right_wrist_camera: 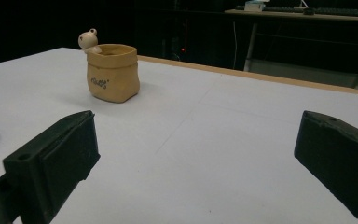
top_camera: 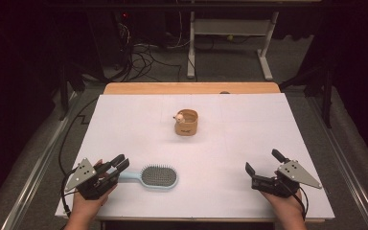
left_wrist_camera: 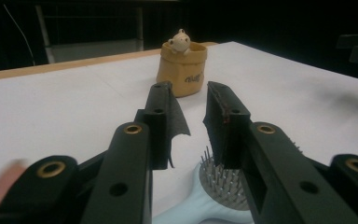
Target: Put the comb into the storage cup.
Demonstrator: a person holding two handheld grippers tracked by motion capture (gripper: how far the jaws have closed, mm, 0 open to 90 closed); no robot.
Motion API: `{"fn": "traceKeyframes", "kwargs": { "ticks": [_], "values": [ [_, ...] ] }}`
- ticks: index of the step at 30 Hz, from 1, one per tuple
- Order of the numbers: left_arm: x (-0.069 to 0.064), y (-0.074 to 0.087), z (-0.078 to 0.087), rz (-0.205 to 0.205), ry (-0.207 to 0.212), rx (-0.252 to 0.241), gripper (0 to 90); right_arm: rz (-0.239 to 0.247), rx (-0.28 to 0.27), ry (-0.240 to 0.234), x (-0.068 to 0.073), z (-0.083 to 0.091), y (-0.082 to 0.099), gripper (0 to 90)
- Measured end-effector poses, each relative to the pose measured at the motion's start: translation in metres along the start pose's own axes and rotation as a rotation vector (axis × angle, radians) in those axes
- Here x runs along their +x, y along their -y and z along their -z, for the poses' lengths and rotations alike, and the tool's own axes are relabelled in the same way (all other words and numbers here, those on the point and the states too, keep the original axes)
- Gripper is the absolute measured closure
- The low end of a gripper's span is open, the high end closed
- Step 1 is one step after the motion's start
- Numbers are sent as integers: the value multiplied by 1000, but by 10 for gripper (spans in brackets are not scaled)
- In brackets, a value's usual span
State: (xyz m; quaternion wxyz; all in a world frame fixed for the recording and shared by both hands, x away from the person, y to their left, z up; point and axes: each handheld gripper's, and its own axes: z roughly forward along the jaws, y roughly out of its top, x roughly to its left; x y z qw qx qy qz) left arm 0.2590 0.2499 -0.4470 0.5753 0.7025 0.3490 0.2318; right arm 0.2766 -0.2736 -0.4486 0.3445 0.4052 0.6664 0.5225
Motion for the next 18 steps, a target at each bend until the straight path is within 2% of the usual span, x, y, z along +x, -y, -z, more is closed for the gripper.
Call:
{"fn": "traceKeyframes", "kwargs": {
  "ticks": [1, 4, 9, 10, 11, 12, 13, 15, 17, 18],
  "values": [
    [-2, 0, 0, -22, -6, 5, 837, -1, 0, 0, 0, 0, 0, 3],
    [-6, -1, -3, -30, -3, 23, 895, 0, -1, 1, 0, 0, 0, 3],
    [-14, -1, -9, -36, 29, 54, 899, 0, -2, 1, 0, 0, 0, 3],
    [-17, 0, -13, -35, 58, 74, 899, 0, -3, 1, 0, 1, 0, 3],
    [-17, 0, -13, -35, 58, 74, 899, 0, -3, 1, 0, 1, 0, 3],
    [-19, 0, -15, -36, 77, 87, 899, 0, -3, 2, 0, 1, 0, 3],
    [-24, 1, -19, -61, 90, 114, 899, -1, -4, 2, 0, 1, 0, 3],
    [-27, 1, -21, -69, 101, 124, 899, 0, -3, 2, 0, 1, 0, 3],
    [-33, 1, -27, -65, 152, 151, 899, -1, -4, 2, 0, 1, 0, 3],
    [-35, 2, -28, -68, 160, 160, 899, 0, -5, 3, 0, 1, 0, 3]
  ]
}}
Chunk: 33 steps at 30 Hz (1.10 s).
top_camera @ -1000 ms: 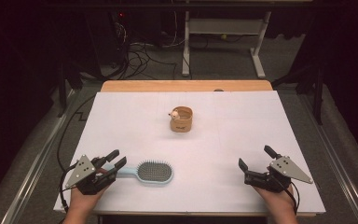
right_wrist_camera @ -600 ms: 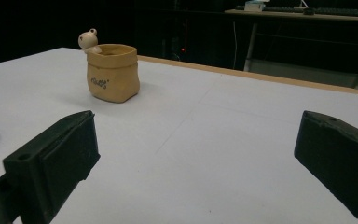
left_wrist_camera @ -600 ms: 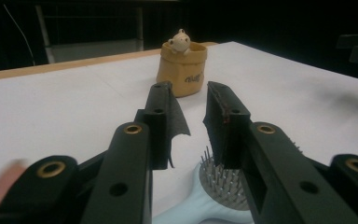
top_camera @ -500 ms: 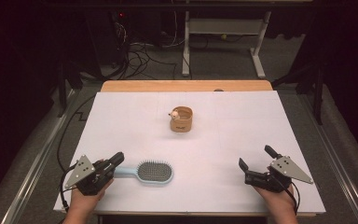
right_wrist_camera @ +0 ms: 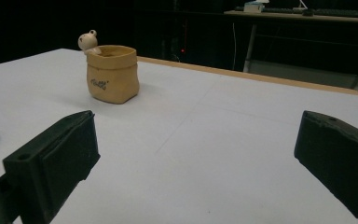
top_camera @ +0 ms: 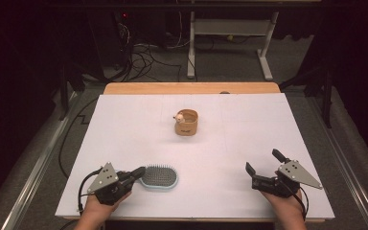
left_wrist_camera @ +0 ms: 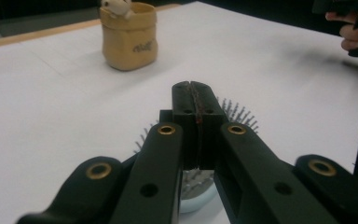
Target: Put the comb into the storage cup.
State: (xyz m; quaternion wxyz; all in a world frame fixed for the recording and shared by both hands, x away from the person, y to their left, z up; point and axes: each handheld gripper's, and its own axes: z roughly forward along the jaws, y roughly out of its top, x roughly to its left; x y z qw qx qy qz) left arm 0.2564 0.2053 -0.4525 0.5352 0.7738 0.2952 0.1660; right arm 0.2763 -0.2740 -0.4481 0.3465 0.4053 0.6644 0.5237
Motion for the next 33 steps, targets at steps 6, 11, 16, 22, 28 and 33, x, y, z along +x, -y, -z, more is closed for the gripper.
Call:
{"fn": "traceKeyframes", "kwargs": {
  "ticks": [6, 11, 16, 22, 28, 33],
  "values": [
    [-7, 2, -10, 1, 60, 33, 899, 0, 1, -1, 0, 0, 0, 3],
    [-12, 2, -14, -9, 83, 50, 899, 0, 1, 0, 0, 0, 0, 3],
    [-15, 2, -16, -17, 82, 51, 899, -2, 2, -1, -1, 0, 0, 3],
    [-20, 4, -24, -28, 124, 112, 900, -5, 4, -1, 0, 0, 0, 3],
    [-22, 6, -30, -30, 144, 157, 899, -13, 4, 4, -1, 0, 0, 3],
    [-26, 7, -34, -49, 156, 187, 899, -15, 4, 2, -1, 0, 1, 3]
  ]
}}
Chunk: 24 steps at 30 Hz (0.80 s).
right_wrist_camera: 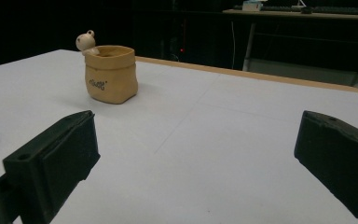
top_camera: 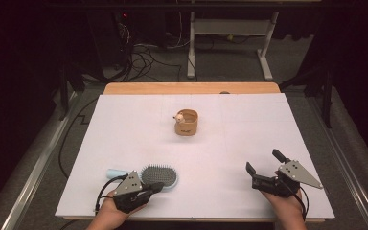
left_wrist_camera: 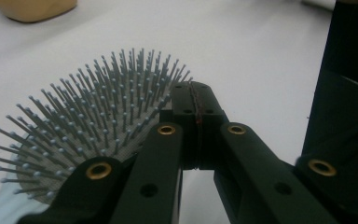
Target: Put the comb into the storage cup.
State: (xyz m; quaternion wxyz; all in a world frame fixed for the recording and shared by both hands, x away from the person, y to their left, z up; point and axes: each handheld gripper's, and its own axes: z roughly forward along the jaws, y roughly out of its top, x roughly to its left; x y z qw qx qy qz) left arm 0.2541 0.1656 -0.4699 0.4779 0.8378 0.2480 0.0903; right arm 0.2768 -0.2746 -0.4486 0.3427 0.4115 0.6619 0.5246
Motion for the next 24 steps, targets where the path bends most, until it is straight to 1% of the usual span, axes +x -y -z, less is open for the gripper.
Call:
{"fn": "traceKeyframes", "kwargs": {
  "ticks": [2, 3, 4, 8, 11, 12, 14, 16, 17, 24],
  "values": [
    [-1, 0, -3, -1, -11, 18, 899, -1, 0, -1, 0, 0, 0, 3],
    [-1, 0, -3, -1, -11, 18, 900, 0, 0, -2, 0, 0, 0, 3],
    [-1, -1, -5, 4, -17, 31, 900, 2, 0, -2, 0, 0, 0, 3],
    [-3, -1, -8, -4, -22, 45, 900, 1, -1, -2, 0, 0, 0, 3],
    [-4, -2, -13, -6, -36, 65, 900, -2, 0, -3, 0, 0, 0, 3],
    [-4, -2, -13, -6, -36, 65, 900, -2, 0, -3, 0, 0, 0, 3],
    [-4, -3, -16, -4, -50, 75, 900, 1, -2, -3, 0, 0, 0, 4],
    [-4, -3, -17, -7, -51, 78, 900, 0, -2, -3, 0, 0, 0, 4],
    [-5, -4, -18, -11, -61, 84, 900, 0, -1, -3, 0, 0, 0, 4],
    [-2, -6, -19, 2, -77, 85, 900, 1, 0, -4, 0, 0, 0, 4]
  ]
}}
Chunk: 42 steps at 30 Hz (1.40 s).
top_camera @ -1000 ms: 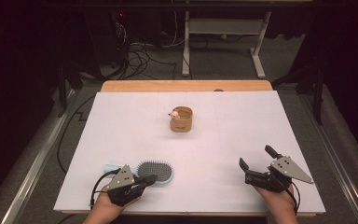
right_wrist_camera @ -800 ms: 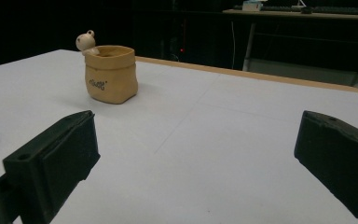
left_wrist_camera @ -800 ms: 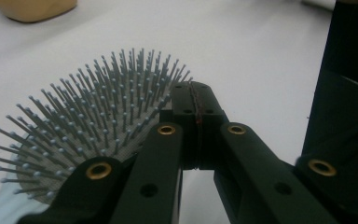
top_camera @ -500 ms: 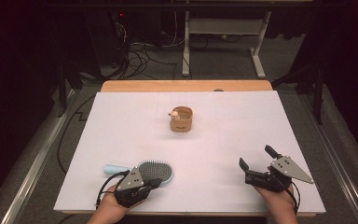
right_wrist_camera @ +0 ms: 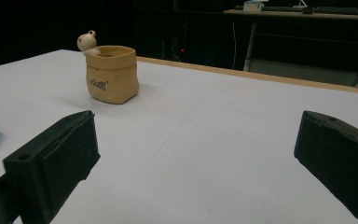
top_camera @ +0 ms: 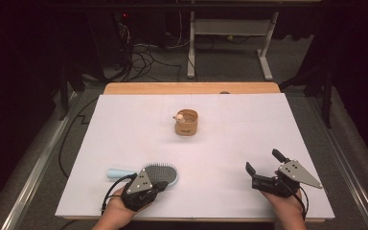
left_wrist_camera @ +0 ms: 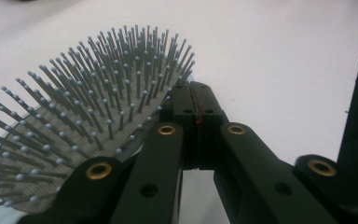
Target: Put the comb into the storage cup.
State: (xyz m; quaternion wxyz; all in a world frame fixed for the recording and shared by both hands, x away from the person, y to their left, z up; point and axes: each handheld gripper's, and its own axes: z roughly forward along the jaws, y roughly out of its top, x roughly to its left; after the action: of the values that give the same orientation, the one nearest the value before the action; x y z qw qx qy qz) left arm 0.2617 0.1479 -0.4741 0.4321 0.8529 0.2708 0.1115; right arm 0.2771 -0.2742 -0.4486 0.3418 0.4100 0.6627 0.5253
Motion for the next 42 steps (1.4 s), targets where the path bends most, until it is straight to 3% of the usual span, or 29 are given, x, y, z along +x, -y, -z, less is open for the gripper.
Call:
{"fn": "traceKeyframes", "kwargs": {
  "ticks": [10, 14, 21, 33, 42],
  "values": [
    [9, -12, -11, 27, -62, 37, 900, -11, -5, 4, -1, 1, 0, 4],
    [11, -16, -17, 38, -107, 57, 900, -12, -6, 3, -1, 1, 0, 4],
    [22, -21, -25, 98, -182, 73, 900, -16, -7, 3, -2, 1, 0, 4],
    [42, -28, -31, 162, -287, 85, 900, -16, -6, 1, -2, 1, 0, 4],
    [65, -29, -35, 258, -383, 91, 900, -18, -6, 0, -3, 1, 0, 4]
  ]
}}
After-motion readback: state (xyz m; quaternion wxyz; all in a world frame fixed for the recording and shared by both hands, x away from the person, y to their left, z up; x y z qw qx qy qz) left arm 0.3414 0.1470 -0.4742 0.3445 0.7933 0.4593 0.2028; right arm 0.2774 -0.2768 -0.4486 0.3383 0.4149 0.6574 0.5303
